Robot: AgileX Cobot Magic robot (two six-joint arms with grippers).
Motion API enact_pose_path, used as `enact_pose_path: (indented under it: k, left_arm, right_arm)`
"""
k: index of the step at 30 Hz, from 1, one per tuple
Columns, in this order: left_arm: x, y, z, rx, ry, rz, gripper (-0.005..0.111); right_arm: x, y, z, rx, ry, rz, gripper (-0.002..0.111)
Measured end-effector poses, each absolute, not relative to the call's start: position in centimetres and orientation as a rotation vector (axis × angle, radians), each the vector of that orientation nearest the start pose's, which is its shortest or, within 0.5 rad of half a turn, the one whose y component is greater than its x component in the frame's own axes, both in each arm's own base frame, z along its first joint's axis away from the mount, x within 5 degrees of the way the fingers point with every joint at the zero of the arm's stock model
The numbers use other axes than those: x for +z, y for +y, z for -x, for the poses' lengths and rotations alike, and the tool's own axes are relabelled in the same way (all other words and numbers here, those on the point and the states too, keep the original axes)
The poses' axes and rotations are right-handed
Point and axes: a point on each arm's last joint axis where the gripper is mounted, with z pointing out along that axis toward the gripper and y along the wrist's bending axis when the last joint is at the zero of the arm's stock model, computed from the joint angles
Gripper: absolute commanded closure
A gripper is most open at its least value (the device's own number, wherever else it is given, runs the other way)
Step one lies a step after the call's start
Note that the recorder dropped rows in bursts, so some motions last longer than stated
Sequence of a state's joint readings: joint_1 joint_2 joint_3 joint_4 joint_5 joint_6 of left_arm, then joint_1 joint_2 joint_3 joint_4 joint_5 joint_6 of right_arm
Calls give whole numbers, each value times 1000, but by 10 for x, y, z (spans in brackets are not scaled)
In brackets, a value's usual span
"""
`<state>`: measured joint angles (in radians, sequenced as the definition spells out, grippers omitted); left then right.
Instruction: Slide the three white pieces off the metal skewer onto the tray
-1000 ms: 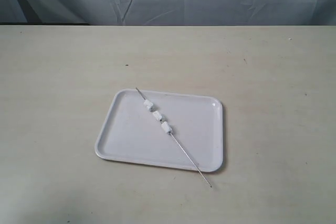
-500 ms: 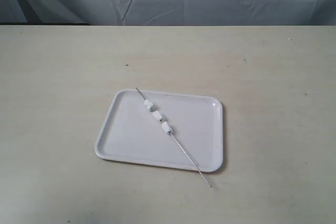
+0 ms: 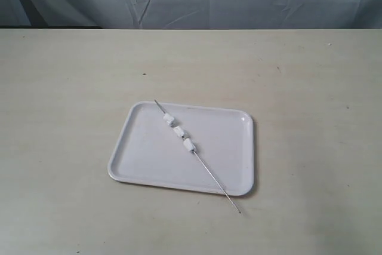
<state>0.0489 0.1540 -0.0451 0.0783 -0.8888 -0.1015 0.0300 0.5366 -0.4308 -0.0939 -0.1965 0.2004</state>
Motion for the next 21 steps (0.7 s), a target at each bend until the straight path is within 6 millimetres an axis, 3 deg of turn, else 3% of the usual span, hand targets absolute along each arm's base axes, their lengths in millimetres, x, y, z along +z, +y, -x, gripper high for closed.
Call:
enact_pose_path:
  k: [3, 6, 9, 14, 18, 21]
  left_arm:
    - [315, -4, -41, -87, 837, 1, 107]
    - [355, -5, -35, -33, 955, -17, 107]
    - [373, 4, -42, 41, 1237, 54, 107]
    - [350, 12, -80, 96, 1837, 128, 107]
    - [321, -1, -102, -53, 2202, 34, 107]
    - [307, -14, -113, -223, 2369, -66, 107]
  right_arm:
    - [315, 12, -142, 161, 1578, -21, 109]
    - [301, 25, -170, 174, 1879, 22, 109]
    - [304, 38, -192, 150, 2116, 92, 109]
    - [314, 56, -223, 82, 2405, 218, 109]
    - [293, 66, -241, 65, 2629, 320, 109]
    - [272, 77, -250, 143, 2738, 418, 100]
